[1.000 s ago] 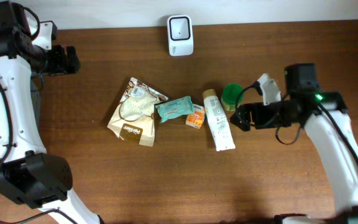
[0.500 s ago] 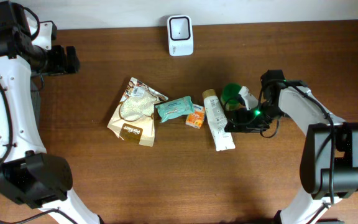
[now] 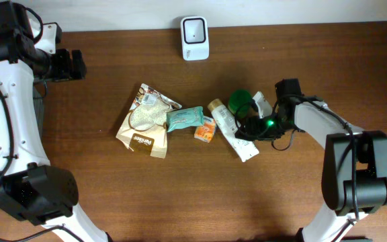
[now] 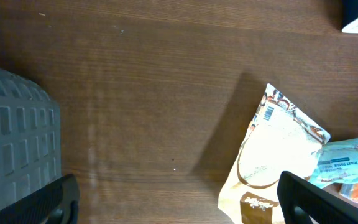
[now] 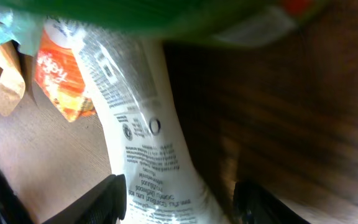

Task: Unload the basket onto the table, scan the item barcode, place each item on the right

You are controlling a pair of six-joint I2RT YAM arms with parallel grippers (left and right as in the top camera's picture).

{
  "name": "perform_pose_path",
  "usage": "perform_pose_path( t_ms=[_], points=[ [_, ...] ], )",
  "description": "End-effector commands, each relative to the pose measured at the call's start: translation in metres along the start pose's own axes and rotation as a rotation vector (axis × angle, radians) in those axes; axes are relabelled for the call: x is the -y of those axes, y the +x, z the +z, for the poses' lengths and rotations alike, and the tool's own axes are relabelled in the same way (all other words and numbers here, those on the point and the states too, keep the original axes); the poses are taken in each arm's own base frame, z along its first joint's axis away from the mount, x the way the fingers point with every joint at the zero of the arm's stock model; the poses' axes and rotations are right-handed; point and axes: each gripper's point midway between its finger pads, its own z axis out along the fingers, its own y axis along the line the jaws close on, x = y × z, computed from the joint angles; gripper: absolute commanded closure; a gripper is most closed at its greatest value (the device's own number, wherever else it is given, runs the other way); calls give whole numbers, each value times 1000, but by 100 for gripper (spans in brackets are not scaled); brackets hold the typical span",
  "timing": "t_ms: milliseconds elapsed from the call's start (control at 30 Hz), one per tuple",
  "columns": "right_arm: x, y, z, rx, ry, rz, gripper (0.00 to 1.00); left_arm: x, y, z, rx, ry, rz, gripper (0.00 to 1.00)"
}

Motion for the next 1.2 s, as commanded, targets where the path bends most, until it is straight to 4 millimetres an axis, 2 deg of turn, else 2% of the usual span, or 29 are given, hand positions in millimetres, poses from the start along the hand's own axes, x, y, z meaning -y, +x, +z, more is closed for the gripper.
perform_pose_path(
  t_ms=[0,433,667,800,900,1100,1167],
  points=[
    [-3,10,9,-31,-14,33,44,-1,-1,-3,8,7,11,1],
    [-2,12,9,-34,-13,38,51,-1,-1,-3,8,7,10,1],
    [-4,15,14,-31,-37,34,51,-1,-1,-3,8,7,11,1],
    [-10,21,23,-64,-60,46,53,-1,-1,-3,9,7,11,1],
    [-11,25,24,-80,-68,105,67,-1,-1,-3,8,7,11,1],
    [-13,26,24,-83,-76,113,94,-1,-1,-3,8,7,11,1],
    [-13,26,24,-82,-76,113,96,-1,-1,-3,8,7,11,1]
  ],
)
